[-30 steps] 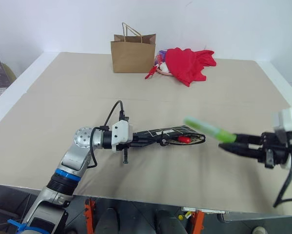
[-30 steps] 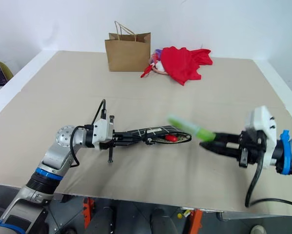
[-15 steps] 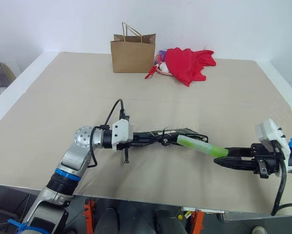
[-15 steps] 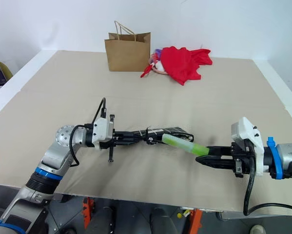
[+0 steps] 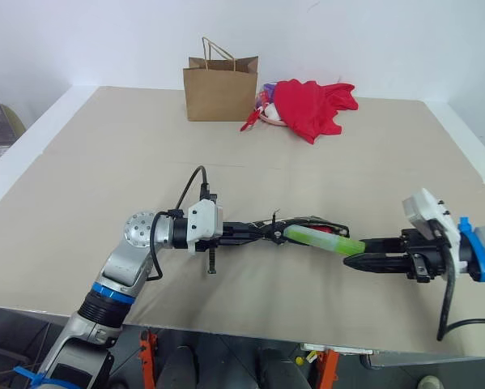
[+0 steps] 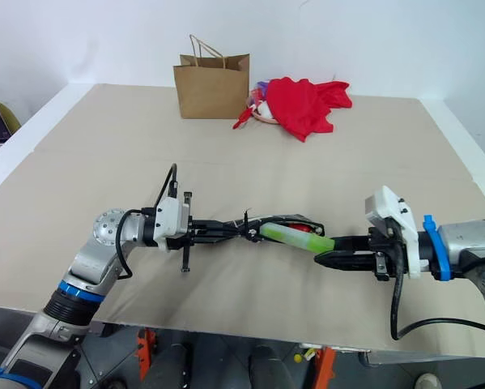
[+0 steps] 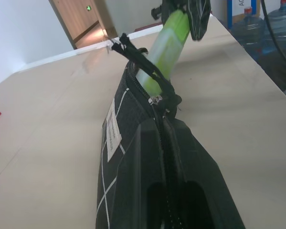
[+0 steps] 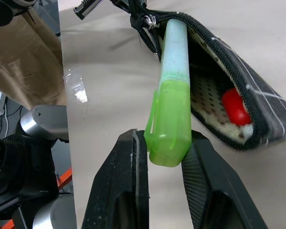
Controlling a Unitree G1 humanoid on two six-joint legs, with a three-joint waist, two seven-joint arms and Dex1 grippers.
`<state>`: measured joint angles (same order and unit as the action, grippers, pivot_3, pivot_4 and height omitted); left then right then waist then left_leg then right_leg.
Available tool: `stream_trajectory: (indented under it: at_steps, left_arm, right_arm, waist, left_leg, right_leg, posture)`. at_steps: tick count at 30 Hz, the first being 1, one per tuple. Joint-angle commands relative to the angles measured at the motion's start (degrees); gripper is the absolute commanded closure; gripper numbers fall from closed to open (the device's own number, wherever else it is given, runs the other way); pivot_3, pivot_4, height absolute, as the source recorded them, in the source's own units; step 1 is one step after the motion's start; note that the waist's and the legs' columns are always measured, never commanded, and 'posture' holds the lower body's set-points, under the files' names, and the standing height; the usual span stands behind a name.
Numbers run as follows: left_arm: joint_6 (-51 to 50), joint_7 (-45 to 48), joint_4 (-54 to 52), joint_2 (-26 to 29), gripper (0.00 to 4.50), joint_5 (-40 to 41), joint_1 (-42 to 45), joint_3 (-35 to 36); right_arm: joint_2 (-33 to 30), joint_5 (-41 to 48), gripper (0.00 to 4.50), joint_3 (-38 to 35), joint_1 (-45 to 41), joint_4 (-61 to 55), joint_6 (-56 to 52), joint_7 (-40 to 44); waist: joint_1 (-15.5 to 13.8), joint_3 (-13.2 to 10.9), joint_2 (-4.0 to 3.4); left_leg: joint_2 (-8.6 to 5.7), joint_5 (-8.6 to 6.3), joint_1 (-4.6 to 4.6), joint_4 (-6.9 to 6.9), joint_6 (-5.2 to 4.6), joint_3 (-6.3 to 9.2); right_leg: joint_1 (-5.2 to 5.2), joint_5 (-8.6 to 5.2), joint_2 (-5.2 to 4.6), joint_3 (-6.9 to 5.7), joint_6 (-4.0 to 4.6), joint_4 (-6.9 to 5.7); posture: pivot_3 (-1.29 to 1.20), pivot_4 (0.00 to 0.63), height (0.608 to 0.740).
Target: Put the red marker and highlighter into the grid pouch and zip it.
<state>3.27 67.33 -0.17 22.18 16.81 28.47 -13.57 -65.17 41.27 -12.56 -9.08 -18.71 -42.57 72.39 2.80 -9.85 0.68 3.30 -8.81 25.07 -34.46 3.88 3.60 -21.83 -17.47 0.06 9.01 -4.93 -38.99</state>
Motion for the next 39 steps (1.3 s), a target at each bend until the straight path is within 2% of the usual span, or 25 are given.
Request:
stream_trajectory:
  at_steps: [1, 9, 12, 17, 18, 23, 26, 31, 39]
  left_arm:
    - [-0.1, -0.6, -2.5, -0.3, 4.5, 0.7, 0.1, 0.1]
    - [-0.4, -1.1, -2.8, -0.6, 4.5, 0.7, -0.1, 0.2]
    - [-0.5, -1.2, -2.9, -0.7, 4.5, 0.7, -0.1, 0.2]
    - [-0.6, -1.3, -2.9, -0.6, 4.5, 0.7, -0.1, 0.3]
    - [-0.7, -1.4, -2.9, -0.6, 4.5, 0.7, -0.2, 0.3]
    - [-0.6, -1.3, -2.8, -0.3, 4.5, 0.6, -0.2, 0.5]
    - [-0.5, -1.2, -2.6, -0.1, 4.5, 0.5, -0.1, 0.5]
    - [-0.4, -1.0, -2.3, -0.1, 4.5, 0.5, 0.0, 0.4]
    - [-0.2, -0.9, -2.1, -0.2, 4.5, 0.3, 0.1, 0.4]
  right_arm:
    - [0.0, -0.9, 3.81, 1.8, -3.0, 0.6, 0.2, -0.1]
    - [2.5, -1.6, 3.81, 6.7, -9.6, 2.0, -1.7, -1.9]
    - [4.5, -2.4, 2.32, 7.3, -11.8, 1.8, -0.4, -2.6]
    - [5.5, -2.9, 0.14, 5.9, -9.6, -1.9, 4.9, -0.8]
    - [5.6, -2.6, 0.02, 5.2, -8.4, -2.8, 6.0, -0.2]
    - [7.7, -2.6, 0.02, 2.4, -5.1, -5.1, 13.4, 1.5]
    - [11.0, -2.1, 0.02, 1.5, -5.7, -6.6, 16.1, -1.2]
    - [16.1, -4.4, 0.02, 5.5, -10.4, -6.3, 15.3, -8.0]
    - [22.5, -7.7, 0.02, 13.3, -13.2, -3.4, 17.7, -8.6]
  waist:
    - [0.0, 0.0, 0.0]
    - [0.1, 0.0, -0.01]
    - [0.0, 0.0, -0.01]
    - [-0.1, 0.0, -0.01]
    - [-0.1, 0.0, -0.01]
    - [-0.1, 0.0, -0.01]
    - [0.1, 0.0, -0.01]
    - [0.0, 0.0, 0.01]
    - [0.0, 0.0, 0.01]
  left_leg:
    - [0.0, 0.0, 0.0, 0.0, 0.0, 0.0]
    - [0.0, 0.0, -0.01, 0.0, 0.0, 0.0]
    - [0.0, 0.0, -0.01, 0.0, 0.0, 0.0]
    - [0.0, -0.01, 0.03, 0.01, 0.0, 0.0]
    - [-0.01, -0.01, 0.03, 0.02, -0.01, 0.0]
    - [-0.01, -0.03, 0.02, 0.02, -0.03, 0.01]
    - [0.0, -0.01, -0.01, 0.0, -0.02, 0.01]
    - [0.01, 0.03, -0.03, -0.01, 0.04, 0.02]
    - [0.01, 0.03, 0.01, 0.03, 0.04, 0.06]
  right_leg:
    - [0.0, 0.0, 0.0, 0.0, 0.0, 0.0]
    - [-0.01, 0.0, 0.0, 0.0, 0.0, 0.0]
    - [-0.01, 0.01, 0.01, 0.0, 0.01, -0.01]
    - [-0.02, -0.02, -0.01, -0.02, -0.01, 0.0]
    - [-0.02, -0.03, -0.01, -0.02, 0.0, 0.0]
    - [-0.01, -0.04, -0.01, -0.05, 0.01, 0.0]
    - [-0.01, 0.0, 0.0, -0.05, 0.02, -0.01]
    - [0.01, 0.06, 0.01, -0.05, 0.02, -0.04]
    - [0.0, 0.02, 0.01, -0.07, 0.04, -0.03]
  posture:
    - [0.0, 0.15, 0.74]
    - [0.0, 0.15, 0.74]
    - [0.0, 0.15, 0.74]
    - [0.0, 0.15, 0.74]
    - [0.0, 0.15, 0.74]
    - [0.0, 0.15, 0.74]
    - [0.0, 0.15, 0.74]
    - [0.0, 0.15, 0.74]
    - [0.0, 0.15, 0.74]
